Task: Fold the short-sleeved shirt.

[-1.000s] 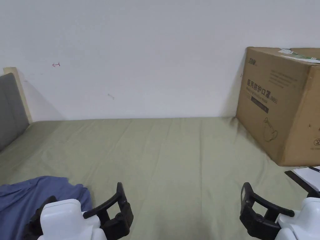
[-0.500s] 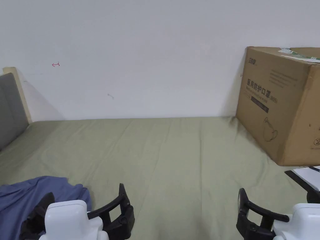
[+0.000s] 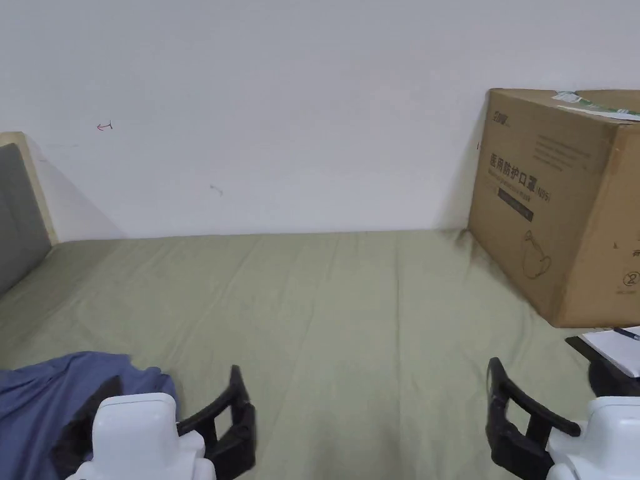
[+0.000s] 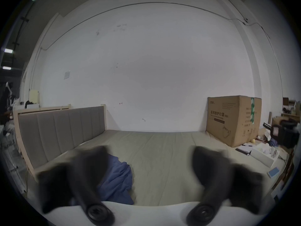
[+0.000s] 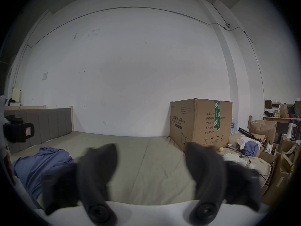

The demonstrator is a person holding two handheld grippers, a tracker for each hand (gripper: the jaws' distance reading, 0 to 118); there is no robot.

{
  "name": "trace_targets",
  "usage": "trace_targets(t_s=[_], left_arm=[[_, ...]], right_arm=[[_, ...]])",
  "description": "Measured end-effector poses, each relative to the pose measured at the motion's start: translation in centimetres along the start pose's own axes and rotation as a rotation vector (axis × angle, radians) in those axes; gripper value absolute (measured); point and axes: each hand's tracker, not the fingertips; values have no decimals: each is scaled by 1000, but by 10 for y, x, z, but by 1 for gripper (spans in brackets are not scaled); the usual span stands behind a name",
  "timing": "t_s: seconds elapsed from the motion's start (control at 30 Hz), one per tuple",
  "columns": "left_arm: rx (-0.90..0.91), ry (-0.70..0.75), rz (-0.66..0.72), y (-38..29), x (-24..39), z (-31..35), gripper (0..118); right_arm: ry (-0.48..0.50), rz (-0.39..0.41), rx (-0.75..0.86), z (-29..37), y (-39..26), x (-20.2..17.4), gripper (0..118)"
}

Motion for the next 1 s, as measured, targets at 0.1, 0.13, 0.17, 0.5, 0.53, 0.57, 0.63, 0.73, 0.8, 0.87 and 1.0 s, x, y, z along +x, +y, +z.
trace_targets(t_s=[0.1,0.13,0.17,0.5,0.53,0.57,0.63,0.73,0.8,0.87,1.0], left_arm=[[-15,71,-129,-1,10,-4,0],[-1,51,-107,-2,12,-5,0],[-6,10,-86,-1,10,-6,0],[1,-4,-51,1,16,-8,0],[2,-7,-51,1,15,-7,0],[3,-9,-51,2,15,-7,0],[3,-16,-49,2,16,-8,0],[1,-24,-43,4,16,-7,0],[-4,-29,-39,4,15,-8,0],[-7,-27,-39,3,15,-9,0],[-20,-30,-30,3,14,-8,0]], right_arm=[[-13,12,14,1,0,-1,0],[-31,14,19,1,0,0,0],[-22,5,16,1,0,2,0],[-12,7,-22,-2,2,8,0],[-15,6,-25,-3,2,9,0],[-18,5,-28,-2,3,8,0],[-24,0,-33,-3,3,9,0],[-25,-6,-36,-3,3,10,0],[-29,0,-37,-4,3,10,0],[-30,2,-37,-4,4,9,0],[-32,-6,-43,-4,4,9,0]])
